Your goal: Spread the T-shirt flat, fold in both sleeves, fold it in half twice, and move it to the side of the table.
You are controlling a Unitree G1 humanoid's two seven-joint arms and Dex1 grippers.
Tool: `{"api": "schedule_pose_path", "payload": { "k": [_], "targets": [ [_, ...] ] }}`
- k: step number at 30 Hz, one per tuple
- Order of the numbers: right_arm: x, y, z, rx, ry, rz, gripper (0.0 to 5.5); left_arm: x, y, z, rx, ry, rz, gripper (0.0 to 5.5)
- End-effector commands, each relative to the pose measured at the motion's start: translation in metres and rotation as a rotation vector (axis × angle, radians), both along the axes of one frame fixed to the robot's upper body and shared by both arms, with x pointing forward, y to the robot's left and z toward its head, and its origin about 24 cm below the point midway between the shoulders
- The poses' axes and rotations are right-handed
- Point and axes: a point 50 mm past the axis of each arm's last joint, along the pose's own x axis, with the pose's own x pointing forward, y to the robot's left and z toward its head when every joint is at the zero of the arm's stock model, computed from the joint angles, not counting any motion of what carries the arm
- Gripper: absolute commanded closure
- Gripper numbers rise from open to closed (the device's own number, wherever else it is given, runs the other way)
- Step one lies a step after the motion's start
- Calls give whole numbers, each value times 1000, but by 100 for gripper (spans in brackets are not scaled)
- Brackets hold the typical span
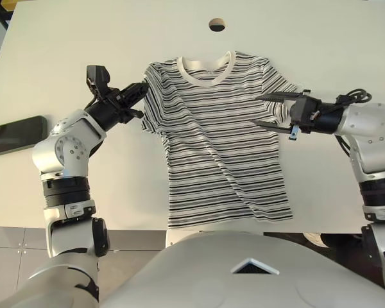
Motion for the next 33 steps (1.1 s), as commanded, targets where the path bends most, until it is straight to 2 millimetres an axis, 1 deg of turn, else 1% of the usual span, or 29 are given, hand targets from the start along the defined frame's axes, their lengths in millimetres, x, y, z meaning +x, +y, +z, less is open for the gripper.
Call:
{"api": "schedule_pose_path", "payload": {
  "k": [1, 3, 6, 10, 13, 17, 18, 22, 23, 24, 25, 29, 32, 33],
  "targets": [
    [8, -3, 11, 35, -32, -37, 317, -1, -19, 9, -14, -19, -52, 537],
    [15, -6, 16, 64, -38, -87, 317, 0, -29, 15, -25, -32, -77, 537],
    [24, -9, 19, 82, -54, -158, 317, 2, -44, 17, -40, -39, -91, 537],
    [41, -31, 17, 65, -78, -268, 317, 9, -61, 12, -64, -32, -72, 537],
    [49, -44, 16, 77, -74, -328, 317, 11, -71, 6, -69, -9, -74, 537],
    [59, -59, 11, 96, -55, -400, 317, 11, -80, 4, -96, -3, -88, 537],
    [61, -63, 9, 106, -49, -421, 317, 11, -82, 4, -103, -5, -93, 510],
    [67, -68, 5, 148, -21, -469, 317, 11, -86, 4, -121, -2, -109, 452],
    [67, -67, 2, 134, -22, -467, 317, 11, -86, 4, -122, -2, -108, 429],
    [69, -69, -3, 116, -14, -486, 317, 10, -86, 5, -127, -3, -108, 424],
    [70, -71, -6, 104, -9, -500, 317, 10, -86, 5, -131, -5, -108, 404],
    [74, -80, -19, 136, 70, -589, 317, 11, -85, 4, -134, -1, -94, 340],
    [73, -78, -31, 151, 143, -603, 317, 13, -82, 5, -139, -7, -74, 294],
    [72, -77, -34, 152, 166, -605, 317, 13, -81, 6, -142, -16, -69, 288]
  ]
}}
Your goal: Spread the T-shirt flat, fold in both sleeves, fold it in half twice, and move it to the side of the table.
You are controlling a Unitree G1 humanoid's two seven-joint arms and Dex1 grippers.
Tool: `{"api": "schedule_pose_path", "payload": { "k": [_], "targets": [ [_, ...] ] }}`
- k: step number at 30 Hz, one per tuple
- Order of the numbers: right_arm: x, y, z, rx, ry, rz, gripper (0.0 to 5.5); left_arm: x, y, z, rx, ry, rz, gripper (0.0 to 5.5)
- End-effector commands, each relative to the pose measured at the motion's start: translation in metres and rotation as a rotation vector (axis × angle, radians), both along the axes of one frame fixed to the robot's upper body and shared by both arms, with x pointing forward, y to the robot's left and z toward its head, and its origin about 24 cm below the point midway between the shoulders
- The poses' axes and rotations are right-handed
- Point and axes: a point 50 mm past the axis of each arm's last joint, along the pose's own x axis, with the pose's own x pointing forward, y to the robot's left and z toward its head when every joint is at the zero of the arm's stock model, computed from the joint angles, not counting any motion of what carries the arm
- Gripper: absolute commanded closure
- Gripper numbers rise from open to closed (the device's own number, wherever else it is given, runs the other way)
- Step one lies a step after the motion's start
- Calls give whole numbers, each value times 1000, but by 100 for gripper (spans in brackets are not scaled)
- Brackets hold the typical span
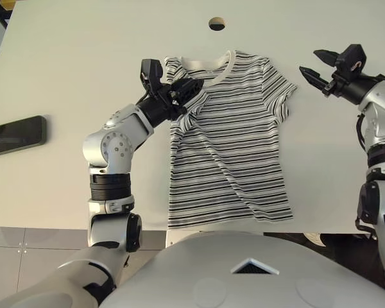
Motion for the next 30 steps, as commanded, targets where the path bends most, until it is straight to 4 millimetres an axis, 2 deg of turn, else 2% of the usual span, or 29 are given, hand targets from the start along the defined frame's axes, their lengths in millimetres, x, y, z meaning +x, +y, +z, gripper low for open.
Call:
{"api": "schedule_pose_path", "payload": {
  "k": [1, 6, 11, 17, 20, 30],
  "targets": [
    [2, 7, -11, 49, 78, -2, 317, 5, 5, 6, 2, -36, 32, 268],
    [-3, 7, -33, 43, 209, -36, 317, 6, 6, 9, 16, -76, 47, 254],
    [-1, 12, -38, 32, 238, -54, 317, 5, 8, 7, 15, -78, 53, 254],
    [-3, 12, -51, -119, 271, -70, 317, 4, 8, 7, 20, -77, 53, 254],
    [-5, 13, -53, -134, 282, -51, 317, 4, 9, 6, 23, -75, 57, 254],
    [-5, 12, -52, -112, 282, -50, 491, 5, 10, 4, 29, -65, 71, 250]
  ]
}}
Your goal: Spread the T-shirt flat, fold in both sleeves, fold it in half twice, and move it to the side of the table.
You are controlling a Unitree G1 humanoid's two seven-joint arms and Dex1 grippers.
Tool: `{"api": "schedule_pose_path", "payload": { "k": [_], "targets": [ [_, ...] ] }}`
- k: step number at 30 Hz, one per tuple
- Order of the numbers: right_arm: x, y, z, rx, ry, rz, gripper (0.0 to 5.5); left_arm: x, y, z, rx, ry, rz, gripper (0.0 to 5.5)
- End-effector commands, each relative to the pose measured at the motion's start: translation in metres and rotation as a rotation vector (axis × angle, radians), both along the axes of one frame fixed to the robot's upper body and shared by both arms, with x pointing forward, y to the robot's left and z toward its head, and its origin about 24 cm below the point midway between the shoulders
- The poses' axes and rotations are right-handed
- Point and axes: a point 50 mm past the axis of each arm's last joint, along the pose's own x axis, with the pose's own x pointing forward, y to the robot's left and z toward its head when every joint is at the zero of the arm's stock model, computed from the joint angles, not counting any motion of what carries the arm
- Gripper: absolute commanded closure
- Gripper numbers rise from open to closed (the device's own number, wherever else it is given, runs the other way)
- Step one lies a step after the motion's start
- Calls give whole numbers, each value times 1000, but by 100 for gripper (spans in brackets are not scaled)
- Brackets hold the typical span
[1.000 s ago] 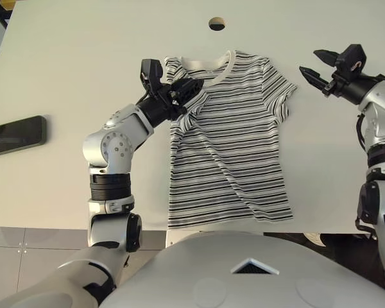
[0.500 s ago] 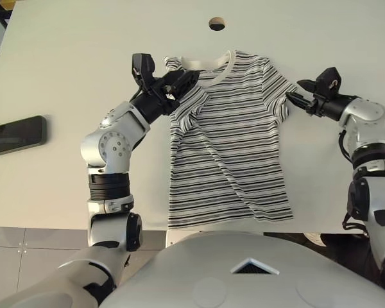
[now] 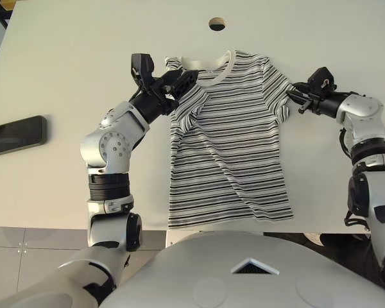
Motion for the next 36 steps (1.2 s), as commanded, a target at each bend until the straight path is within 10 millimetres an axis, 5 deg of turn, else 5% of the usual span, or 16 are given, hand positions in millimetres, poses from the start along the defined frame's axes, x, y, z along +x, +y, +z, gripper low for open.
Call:
{"api": "schedule_pose_path", "payload": {
  "k": [1, 17, 28, 36],
  "targets": [
    [-4, -1, -6, -8, 32, -4, 511, 1, 2, -1, 15, 4, 13, 250],
    [2, 17, 29, 41, -153, 97, 537, 1, -1, -1, 9, 1, -1, 250],
    [-19, 71, 45, 46, -221, 261, 537, -2, -1, -12, 18, 22, 2, 250],
    [-15, 90, 41, 22, -187, 235, 537, -1, -2, -14, 14, 24, 8, 250]
  ]
}}
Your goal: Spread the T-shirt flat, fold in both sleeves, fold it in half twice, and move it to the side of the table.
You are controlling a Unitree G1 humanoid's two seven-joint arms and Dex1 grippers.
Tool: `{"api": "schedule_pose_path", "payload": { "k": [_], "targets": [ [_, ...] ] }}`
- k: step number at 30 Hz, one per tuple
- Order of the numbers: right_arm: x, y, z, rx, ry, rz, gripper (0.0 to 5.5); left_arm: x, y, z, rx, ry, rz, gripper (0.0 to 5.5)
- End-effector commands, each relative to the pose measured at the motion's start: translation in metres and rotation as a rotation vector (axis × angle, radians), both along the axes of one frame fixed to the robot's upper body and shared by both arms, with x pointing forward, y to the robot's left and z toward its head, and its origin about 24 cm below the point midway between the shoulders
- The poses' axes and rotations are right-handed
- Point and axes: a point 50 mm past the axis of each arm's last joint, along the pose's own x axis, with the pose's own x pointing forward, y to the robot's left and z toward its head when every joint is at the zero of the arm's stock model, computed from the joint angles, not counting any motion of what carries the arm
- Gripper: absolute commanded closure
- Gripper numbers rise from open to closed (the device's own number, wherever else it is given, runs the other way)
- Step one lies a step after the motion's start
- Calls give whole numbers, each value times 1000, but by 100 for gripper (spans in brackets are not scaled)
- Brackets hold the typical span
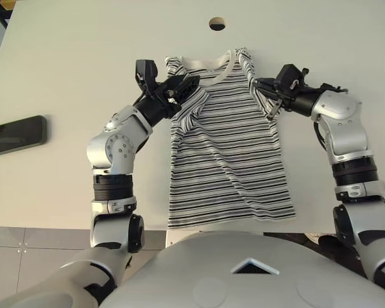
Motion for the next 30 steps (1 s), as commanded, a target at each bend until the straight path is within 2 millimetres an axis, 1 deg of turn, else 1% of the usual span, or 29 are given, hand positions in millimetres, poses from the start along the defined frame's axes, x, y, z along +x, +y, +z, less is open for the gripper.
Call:
{"api": "schedule_pose_path", "payload": {
  "k": [1, 6, 9, 15, 17, 20, 21, 25, 29, 30],
  "targets": [
    [5, 10, -1, -13, 12, -8, 537, 0, 2, -4, 20, 8, 21, 250],
    [8, 19, -6, 1, 34, -6, 537, 2, -1, -5, 17, 8, 22, 250],
    [7, 25, -4, 25, 39, 7, 537, 4, 2, -7, 25, 14, 45, 250],
    [5, 27, -7, 14, 53, 27, 537, 6, -2, -7, 17, 9, 38, 250],
    [3, 28, -6, 36, 68, 40, 537, 7, -1, -9, 19, 16, 49, 250],
    [2, 29, -3, 56, 75, 50, 491, 8, -1, -10, 13, 15, 51, 250],
    [2, 28, -3, 57, 74, 50, 465, 9, -1, -9, 11, 15, 50, 250],
    [0, 27, 0, 67, 70, 50, 398, 8, -2, -7, -3, 1, 41, 250],
    [-2, 24, 4, 69, 57, 49, 398, 6, -1, -6, 10, -14, 27, 250],
    [-3, 22, 6, 73, 42, 52, 398, 4, 0, -4, 35, -44, 17, 250]
  ]
}}
